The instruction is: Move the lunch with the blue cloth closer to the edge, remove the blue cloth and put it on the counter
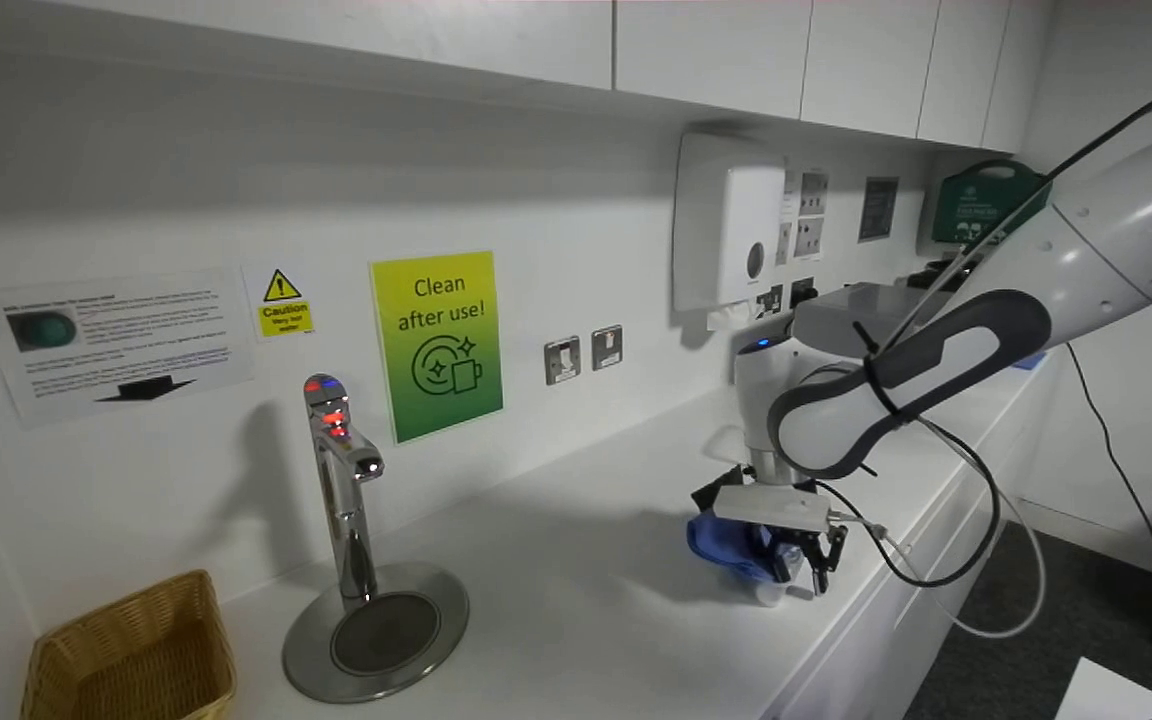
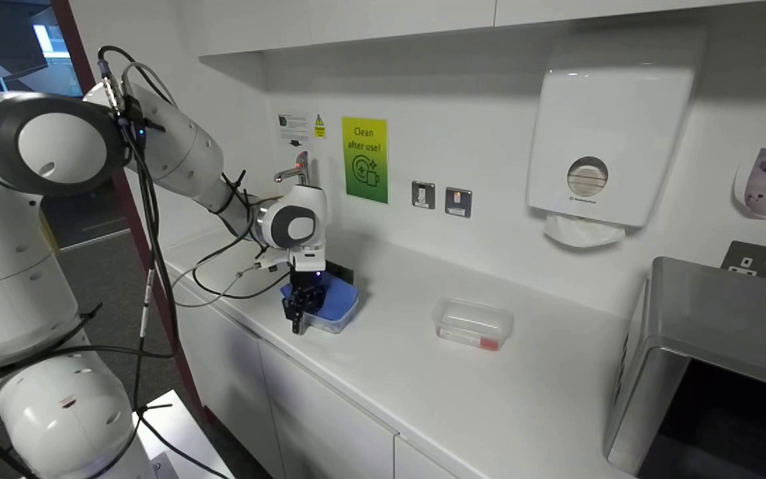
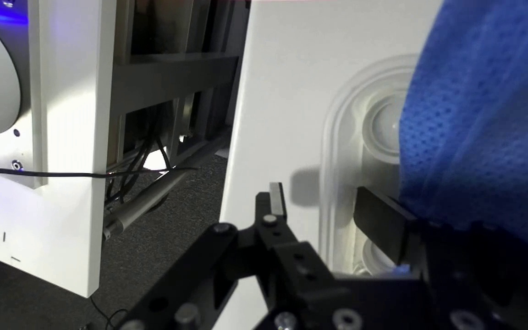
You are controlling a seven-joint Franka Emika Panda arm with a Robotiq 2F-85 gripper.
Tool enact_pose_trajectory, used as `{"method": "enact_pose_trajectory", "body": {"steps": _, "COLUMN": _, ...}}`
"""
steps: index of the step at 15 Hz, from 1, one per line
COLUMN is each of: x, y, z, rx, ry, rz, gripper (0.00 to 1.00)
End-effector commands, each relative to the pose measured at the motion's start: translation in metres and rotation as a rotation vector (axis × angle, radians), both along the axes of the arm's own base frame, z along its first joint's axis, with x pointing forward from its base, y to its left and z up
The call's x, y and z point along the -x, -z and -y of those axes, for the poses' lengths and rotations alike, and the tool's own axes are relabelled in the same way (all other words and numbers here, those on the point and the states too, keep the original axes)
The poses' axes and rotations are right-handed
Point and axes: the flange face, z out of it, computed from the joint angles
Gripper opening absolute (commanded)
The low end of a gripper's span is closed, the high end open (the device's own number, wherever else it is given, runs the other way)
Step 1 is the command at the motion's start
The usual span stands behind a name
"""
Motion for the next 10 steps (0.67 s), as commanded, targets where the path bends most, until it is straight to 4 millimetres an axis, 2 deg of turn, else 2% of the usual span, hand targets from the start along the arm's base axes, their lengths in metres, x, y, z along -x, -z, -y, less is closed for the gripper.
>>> {"method": "enact_pose_trajectory", "body": {"steps": 1, "x": 0.014, "y": 0.008, "z": 0.015, "rx": 0.023, "ry": -0.017, "rz": 0.006, "gripper": 0.81}}
{"method": "enact_pose_trajectory", "body": {"steps": 4, "x": 0.012, "y": 0.0, "z": 0.021, "rx": 0.067, "ry": 0.001, "rz": 0.036, "gripper": 1.0}}
{"method": "enact_pose_trajectory", "body": {"steps": 10, "x": 0.002, "y": -0.065, "z": 0.036, "rx": 0.118, "ry": 0.079, "rz": 0.272, "gripper": 1.0}}
